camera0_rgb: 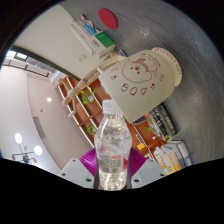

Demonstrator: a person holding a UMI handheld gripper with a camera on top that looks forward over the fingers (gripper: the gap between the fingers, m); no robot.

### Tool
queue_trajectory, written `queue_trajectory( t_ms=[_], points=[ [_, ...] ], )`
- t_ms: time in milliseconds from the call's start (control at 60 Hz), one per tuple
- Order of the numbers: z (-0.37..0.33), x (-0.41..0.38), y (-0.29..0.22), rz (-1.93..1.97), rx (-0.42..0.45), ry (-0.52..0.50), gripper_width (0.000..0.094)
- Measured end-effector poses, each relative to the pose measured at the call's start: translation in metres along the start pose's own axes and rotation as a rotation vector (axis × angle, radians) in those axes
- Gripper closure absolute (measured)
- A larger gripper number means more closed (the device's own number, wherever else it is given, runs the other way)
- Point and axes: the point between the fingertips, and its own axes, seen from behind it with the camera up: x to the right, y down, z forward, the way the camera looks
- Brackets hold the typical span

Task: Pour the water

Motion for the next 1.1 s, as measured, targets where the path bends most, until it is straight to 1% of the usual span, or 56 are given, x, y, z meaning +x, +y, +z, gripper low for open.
queue_trajectory(
  t_ms=[83,283,417,517,617,650,683,817,867,933,967,1000,1033,1067,1100],
  points=[
    [0.002,0.004,0.003,-0.018,-0.016,0.022,0.0536],
    [0.001,0.001,0.014,-0.114,-0.040,0.033,0.0535],
    [-0.003,-0.023,0.031,-0.479,-0.076,0.067,0.0534],
    [-0.006,-0.041,0.023,-0.967,-0.076,0.140,0.0531],
    [-0.012,-0.080,-0.009,-1.438,0.014,0.219,0.0534],
    [-0.014,-0.095,-0.023,-1.578,0.060,0.245,0.0533],
    [-0.021,-0.112,-0.041,-1.708,0.125,0.257,0.0534],
    [-0.025,-0.154,-0.102,-1.969,0.328,0.330,0.0536],
    [-0.026,-0.163,-0.127,-2.027,0.374,0.405,0.0523],
    [-0.029,-0.167,-0.159,-2.104,0.413,0.486,0.0524],
    [-0.032,-0.169,-0.182,-2.116,0.427,0.533,0.0524],
    [-0.032,-0.167,-0.199,-2.131,0.434,0.583,0.0523],
    [-0.029,-0.150,-0.225,-2.159,0.443,0.620,0.0524],
    [-0.034,-0.156,-0.235,-2.158,0.439,0.667,0.0523],
    [-0.035,-0.154,-0.240,-2.153,0.431,0.691,0.0521]
  ],
)
